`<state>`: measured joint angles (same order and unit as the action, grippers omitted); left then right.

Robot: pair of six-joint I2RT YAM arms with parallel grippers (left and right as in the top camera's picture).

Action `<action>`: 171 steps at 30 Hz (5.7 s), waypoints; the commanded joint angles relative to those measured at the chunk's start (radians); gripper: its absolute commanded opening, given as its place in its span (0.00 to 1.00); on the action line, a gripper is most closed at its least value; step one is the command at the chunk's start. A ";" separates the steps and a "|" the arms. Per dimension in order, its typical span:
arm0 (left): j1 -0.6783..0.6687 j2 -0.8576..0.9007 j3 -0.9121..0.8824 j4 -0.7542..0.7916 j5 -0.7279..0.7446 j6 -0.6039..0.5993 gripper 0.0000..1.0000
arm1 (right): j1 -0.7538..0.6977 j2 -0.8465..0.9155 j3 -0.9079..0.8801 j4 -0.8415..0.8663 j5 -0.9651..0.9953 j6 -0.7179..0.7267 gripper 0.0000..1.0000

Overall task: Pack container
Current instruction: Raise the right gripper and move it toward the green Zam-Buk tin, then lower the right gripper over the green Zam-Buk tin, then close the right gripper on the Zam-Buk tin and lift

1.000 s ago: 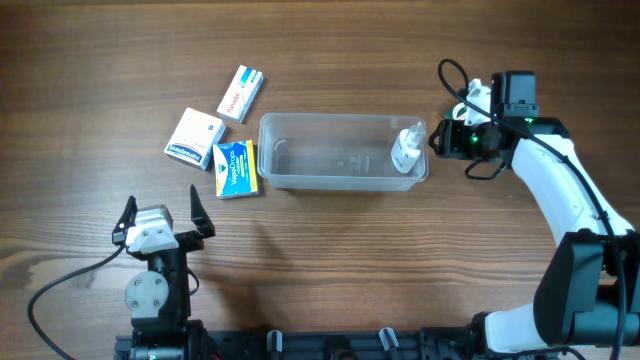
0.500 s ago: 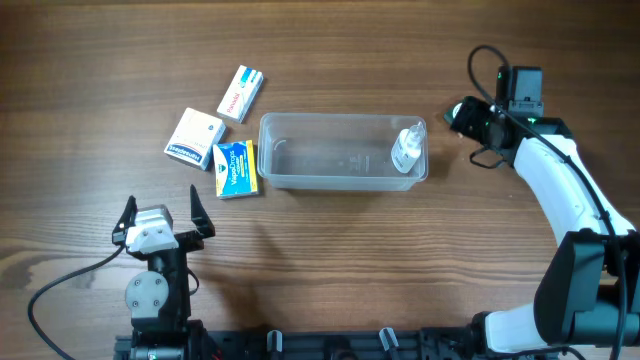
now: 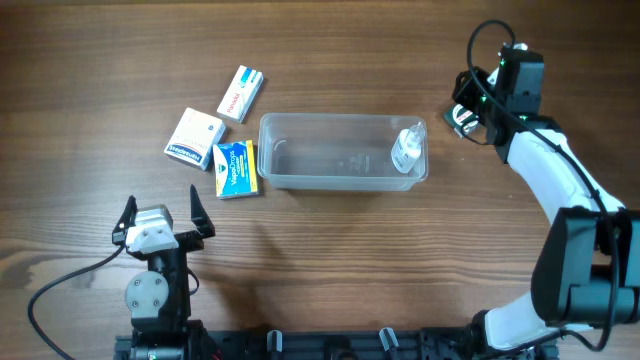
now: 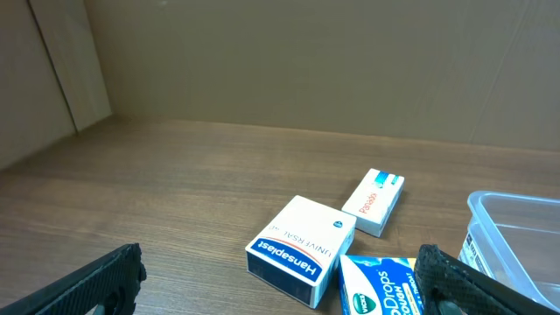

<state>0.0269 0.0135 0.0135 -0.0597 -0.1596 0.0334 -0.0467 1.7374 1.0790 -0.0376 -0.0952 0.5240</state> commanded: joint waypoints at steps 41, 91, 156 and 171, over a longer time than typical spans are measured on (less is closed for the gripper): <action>-0.005 -0.011 -0.007 0.003 -0.005 0.015 1.00 | 0.004 0.243 0.013 0.087 -0.048 0.122 0.04; -0.005 -0.011 -0.007 0.003 -0.005 0.015 1.00 | 0.004 0.223 0.031 0.032 0.053 0.029 0.04; -0.005 -0.011 -0.007 0.003 -0.006 0.015 1.00 | -0.071 -0.036 0.065 -0.367 0.360 -0.422 1.00; -0.005 -0.011 -0.007 0.003 -0.005 0.015 1.00 | -0.092 0.053 0.056 -0.292 0.083 -0.757 1.00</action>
<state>0.0269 0.0135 0.0132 -0.0597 -0.1596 0.0334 -0.1390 1.7603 1.1370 -0.3435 0.0559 -0.1307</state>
